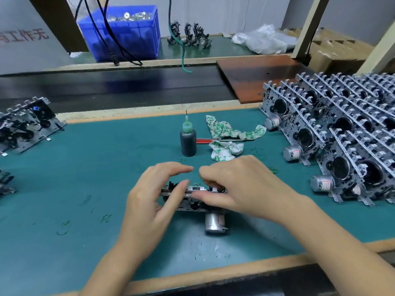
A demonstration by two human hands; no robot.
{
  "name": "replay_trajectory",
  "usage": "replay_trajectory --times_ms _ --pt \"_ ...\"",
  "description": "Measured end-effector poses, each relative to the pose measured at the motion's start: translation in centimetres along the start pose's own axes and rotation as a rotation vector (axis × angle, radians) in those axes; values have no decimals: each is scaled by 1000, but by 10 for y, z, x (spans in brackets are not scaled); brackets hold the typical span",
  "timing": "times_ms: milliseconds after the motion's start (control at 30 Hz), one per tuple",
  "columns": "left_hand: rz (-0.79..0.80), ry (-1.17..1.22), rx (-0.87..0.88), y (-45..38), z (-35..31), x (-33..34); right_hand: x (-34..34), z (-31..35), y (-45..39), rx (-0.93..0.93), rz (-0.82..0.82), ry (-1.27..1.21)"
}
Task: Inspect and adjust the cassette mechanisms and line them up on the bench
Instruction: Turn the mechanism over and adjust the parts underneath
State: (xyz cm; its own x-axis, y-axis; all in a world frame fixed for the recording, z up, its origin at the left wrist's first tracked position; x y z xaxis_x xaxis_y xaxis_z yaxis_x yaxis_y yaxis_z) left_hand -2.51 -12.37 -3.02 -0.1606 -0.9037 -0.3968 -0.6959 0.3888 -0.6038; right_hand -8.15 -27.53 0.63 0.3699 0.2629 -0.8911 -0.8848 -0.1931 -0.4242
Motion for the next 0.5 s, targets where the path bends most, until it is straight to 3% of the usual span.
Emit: replay_trajectory --times_ms 100,233,500 --pt "-11 -20 -5 8 4 3 -4 -2 3 -31 -27 2" --pt "65 12 46 -7 -2 20 -20 -24 10 153 -119 -113" --pt "180 -76 122 -104 -18 99 -63 -95 -14 389 -281 20"
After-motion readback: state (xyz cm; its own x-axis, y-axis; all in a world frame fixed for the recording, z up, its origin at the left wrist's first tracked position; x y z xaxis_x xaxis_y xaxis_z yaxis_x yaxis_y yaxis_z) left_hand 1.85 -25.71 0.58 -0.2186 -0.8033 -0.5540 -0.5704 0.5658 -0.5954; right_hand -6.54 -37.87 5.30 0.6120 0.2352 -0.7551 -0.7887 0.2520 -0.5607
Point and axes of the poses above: each hand's wrist, its own y-axis away from the middle knuckle, its own x-axis out of the palm, z = x × y, the point moved 3 cm from there along -y, towards the middle knuckle, and after that the axes turned 9 degrees about -z, right-handed, at the moved point
